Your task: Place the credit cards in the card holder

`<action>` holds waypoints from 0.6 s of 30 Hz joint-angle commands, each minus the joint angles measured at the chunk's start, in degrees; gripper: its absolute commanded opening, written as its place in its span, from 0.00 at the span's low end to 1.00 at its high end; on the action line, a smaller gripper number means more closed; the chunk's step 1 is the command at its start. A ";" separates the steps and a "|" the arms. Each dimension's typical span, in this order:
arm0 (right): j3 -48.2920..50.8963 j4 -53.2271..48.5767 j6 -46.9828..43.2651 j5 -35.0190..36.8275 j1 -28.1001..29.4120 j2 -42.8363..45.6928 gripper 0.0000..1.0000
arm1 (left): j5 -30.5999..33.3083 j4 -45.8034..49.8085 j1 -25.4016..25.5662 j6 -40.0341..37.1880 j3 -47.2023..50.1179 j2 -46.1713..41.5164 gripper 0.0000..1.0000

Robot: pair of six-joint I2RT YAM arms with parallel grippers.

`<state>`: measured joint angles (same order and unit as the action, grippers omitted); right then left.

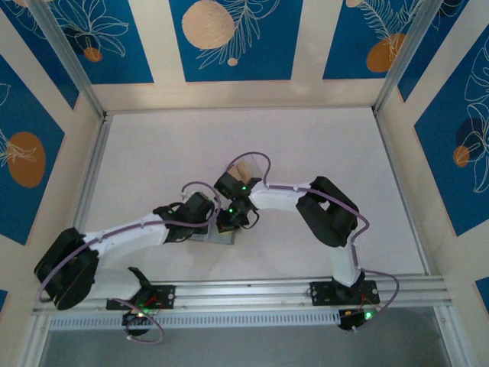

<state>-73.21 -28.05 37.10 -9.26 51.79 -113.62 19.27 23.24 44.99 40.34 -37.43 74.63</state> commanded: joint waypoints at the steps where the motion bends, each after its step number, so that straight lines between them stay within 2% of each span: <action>1: 3.24 -5.43 -0.43 4.08 -0.85 0.38 0.01 | -0.92 -2.12 -0.96 -1.34 -1.29 2.36 0.15; 11: 3.35 -7.10 -7.27 3.45 -4.74 1.99 0.02 | 1.52 -2.74 -1.72 -1.99 -0.14 7.79 0.10; 18: 1.37 -6.43 -9.58 1.12 -5.87 6.26 0.09 | -0.09 -5.37 -1.75 -1.28 1.85 9.63 0.09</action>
<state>-71.48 -31.03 29.93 -8.95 47.27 -111.31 19.40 17.74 43.94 38.87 -37.43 82.46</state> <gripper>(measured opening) 0.078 0.096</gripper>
